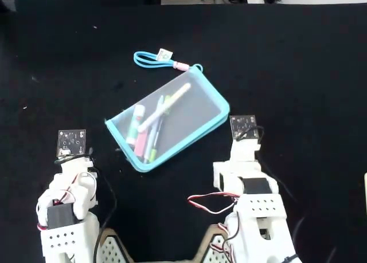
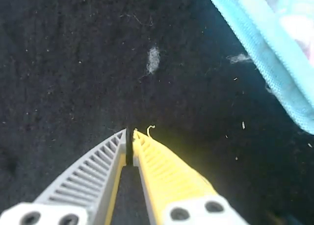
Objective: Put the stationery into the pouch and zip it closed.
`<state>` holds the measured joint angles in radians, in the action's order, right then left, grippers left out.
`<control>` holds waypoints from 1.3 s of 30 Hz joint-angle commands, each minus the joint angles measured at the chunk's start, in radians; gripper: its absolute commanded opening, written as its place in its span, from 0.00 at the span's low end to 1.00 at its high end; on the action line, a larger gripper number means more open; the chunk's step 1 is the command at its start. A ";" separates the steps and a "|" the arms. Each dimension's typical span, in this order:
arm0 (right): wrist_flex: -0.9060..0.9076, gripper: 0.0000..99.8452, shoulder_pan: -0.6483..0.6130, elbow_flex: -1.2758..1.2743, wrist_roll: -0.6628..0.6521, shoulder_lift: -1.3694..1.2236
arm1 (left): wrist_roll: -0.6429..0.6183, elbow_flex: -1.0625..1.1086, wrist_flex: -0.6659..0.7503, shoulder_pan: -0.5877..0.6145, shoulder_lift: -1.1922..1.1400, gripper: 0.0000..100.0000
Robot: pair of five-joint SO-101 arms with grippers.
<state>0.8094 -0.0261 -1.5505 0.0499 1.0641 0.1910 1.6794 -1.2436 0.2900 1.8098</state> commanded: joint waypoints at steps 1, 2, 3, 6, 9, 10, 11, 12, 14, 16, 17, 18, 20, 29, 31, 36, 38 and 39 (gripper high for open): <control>0.006 0.01 0.012 0.001 0.008 0.018 | -0.006 0.019 -0.003 0.004 0.006 0.03; 0.006 0.01 0.012 0.001 0.008 0.018 | -0.006 0.019 -0.003 0.007 0.008 0.03; 0.006 0.01 0.012 0.001 0.008 0.018 | -0.006 0.019 -0.003 0.007 0.008 0.03; 0.006 0.01 0.012 0.001 0.005 0.018 | -0.006 0.019 -0.003 0.002 0.008 0.03; 0.006 0.01 0.012 0.001 0.006 0.018 | -0.006 0.019 -0.003 -0.002 0.008 0.03; 0.006 0.01 0.014 0.001 0.008 0.018 | -0.006 0.019 -0.003 -0.002 0.008 0.03; 0.006 0.01 0.014 0.001 0.008 0.018 | -0.006 0.019 -0.003 -0.002 0.009 0.03; 0.006 0.01 0.014 0.001 0.008 0.018 | -0.006 0.019 -0.003 -0.002 0.009 0.03; 0.006 0.01 0.009 0.001 0.003 0.018 | -0.006 0.019 -0.003 -0.002 0.009 0.03; 0.006 0.01 0.009 0.001 0.003 0.018 | -0.006 0.019 -0.003 -0.002 0.009 0.03; 0.006 0.01 0.009 0.001 0.003 0.018 | -0.006 0.019 -0.003 -0.002 0.009 0.03; 0.006 0.01 0.009 0.001 0.003 0.018 | -0.006 0.019 -0.003 -0.002 0.009 0.03; 0.006 0.01 0.012 0.001 0.008 0.018 | -0.006 0.019 -0.003 -0.002 0.009 0.03; 0.006 0.01 0.009 -0.076 0.006 0.226 | -0.006 0.019 -0.003 -0.002 0.009 0.03; 0.006 0.01 0.011 -0.104 0.008 0.303 | -0.006 0.019 -0.003 -0.002 0.009 0.03; 0.025 0.01 0.014 -0.147 0.003 0.483 | -0.006 0.019 -0.003 -0.002 0.009 0.03; 0.081 0.01 0.014 -0.147 0.003 0.538 | -0.006 0.019 -0.003 -0.002 0.009 0.03; 0.129 0.01 0.014 -0.147 0.003 0.568 | -0.006 0.019 -0.003 -0.002 0.009 0.03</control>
<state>0.8615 -0.0276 -1.6962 0.0499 1.5535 0.1910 1.6794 -1.2436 0.2900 1.8098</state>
